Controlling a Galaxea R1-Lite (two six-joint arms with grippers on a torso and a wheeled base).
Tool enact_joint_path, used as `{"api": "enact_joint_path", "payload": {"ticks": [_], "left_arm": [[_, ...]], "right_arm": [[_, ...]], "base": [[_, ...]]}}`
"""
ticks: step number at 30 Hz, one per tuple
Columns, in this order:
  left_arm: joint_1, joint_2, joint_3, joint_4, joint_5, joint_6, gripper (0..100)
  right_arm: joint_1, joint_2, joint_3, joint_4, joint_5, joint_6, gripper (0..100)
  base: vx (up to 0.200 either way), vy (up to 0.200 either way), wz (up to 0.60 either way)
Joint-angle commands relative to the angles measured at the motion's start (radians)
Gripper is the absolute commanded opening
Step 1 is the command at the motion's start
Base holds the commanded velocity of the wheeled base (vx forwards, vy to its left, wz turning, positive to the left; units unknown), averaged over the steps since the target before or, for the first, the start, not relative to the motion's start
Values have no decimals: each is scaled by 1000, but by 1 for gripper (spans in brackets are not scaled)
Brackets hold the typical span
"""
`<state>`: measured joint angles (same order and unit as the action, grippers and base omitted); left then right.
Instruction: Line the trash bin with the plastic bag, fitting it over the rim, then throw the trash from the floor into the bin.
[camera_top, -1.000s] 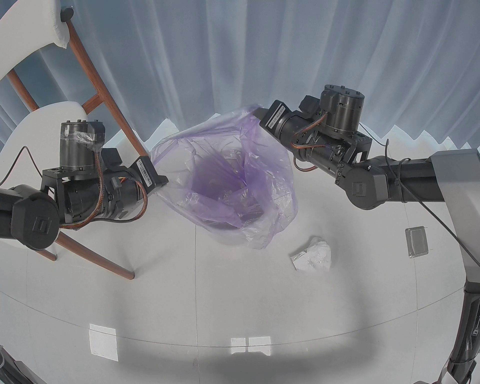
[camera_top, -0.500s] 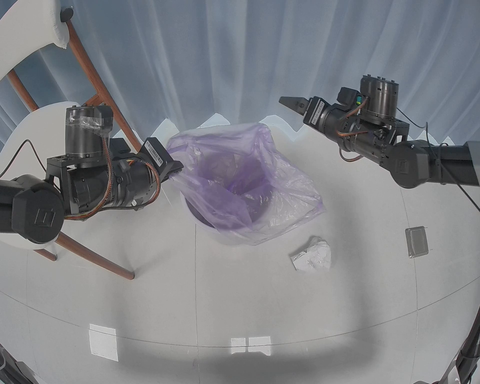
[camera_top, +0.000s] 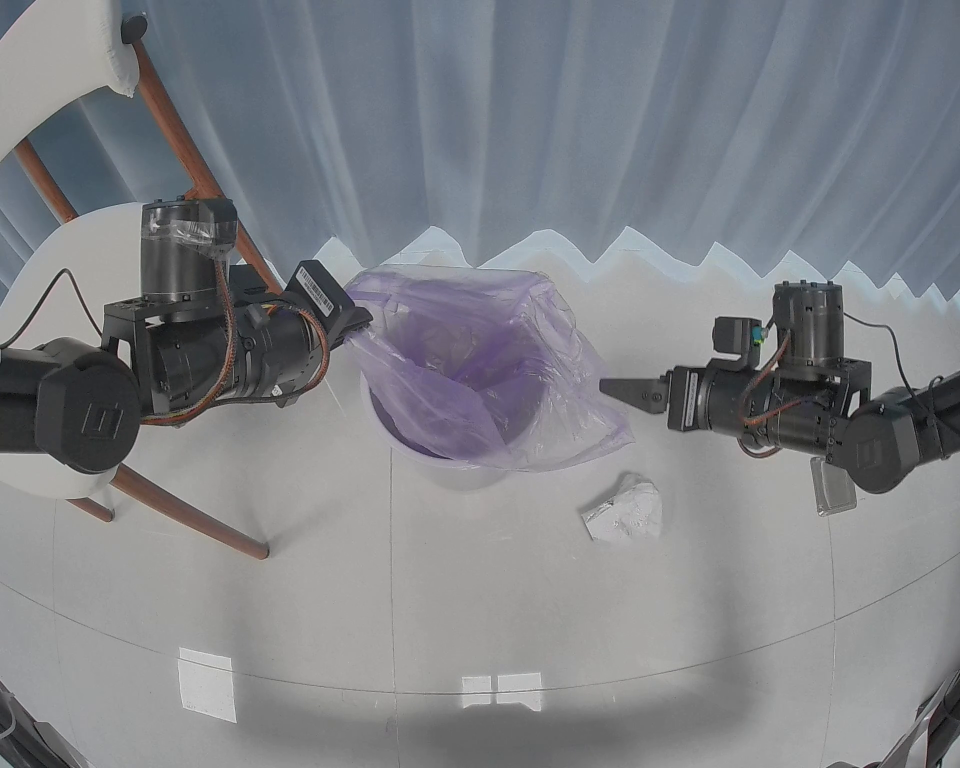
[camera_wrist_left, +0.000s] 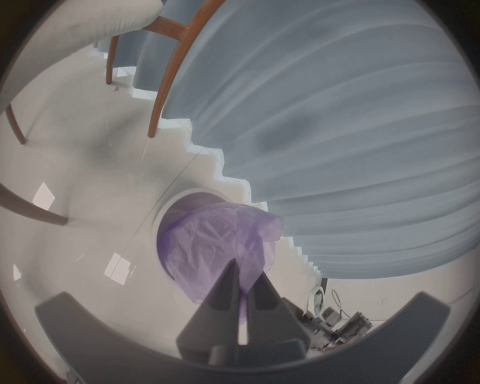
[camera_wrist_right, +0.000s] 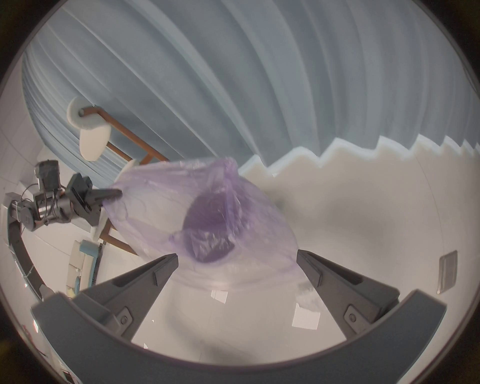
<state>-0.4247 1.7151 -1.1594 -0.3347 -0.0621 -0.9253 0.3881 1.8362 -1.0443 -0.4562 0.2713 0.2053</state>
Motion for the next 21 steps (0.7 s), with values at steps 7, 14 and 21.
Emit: {"api": "enact_joint_path", "payload": {"ticks": [7,14,21], "left_arm": [[0,31,-42,-3,-1,-1,0],[0,40,-45,-3,-1,3,0],[0,40,-43,-3,1,3,0]], "right_arm": [[37,23,69,76,-47,307,100],[114,160,63,68,-176,566,100],[150,247,-46,70,-216,691,100]], "base": [[0,0,0],[0,0,0],[0,0,0]]}}
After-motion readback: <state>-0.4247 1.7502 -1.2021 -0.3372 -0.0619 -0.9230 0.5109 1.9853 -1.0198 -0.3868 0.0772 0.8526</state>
